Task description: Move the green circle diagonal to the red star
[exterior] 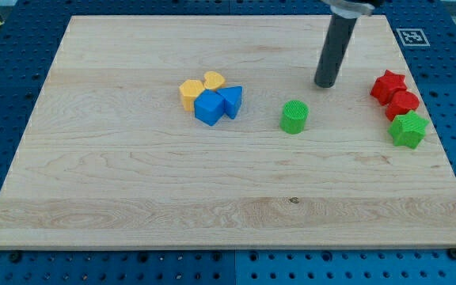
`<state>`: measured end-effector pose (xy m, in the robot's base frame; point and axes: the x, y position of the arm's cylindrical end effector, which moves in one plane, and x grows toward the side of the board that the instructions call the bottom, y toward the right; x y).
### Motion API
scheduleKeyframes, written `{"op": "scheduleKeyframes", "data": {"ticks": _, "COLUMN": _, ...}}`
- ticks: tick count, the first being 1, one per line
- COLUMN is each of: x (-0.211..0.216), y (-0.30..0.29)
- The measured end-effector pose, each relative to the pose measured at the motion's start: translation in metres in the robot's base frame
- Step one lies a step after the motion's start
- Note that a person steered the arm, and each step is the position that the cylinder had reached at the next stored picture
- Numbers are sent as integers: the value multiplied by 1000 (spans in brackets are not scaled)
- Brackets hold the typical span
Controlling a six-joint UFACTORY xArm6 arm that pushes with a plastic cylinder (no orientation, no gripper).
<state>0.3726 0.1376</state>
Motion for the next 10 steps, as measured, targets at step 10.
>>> {"op": "scheduleKeyframes", "data": {"ticks": 10, "x": 103, "y": -14}}
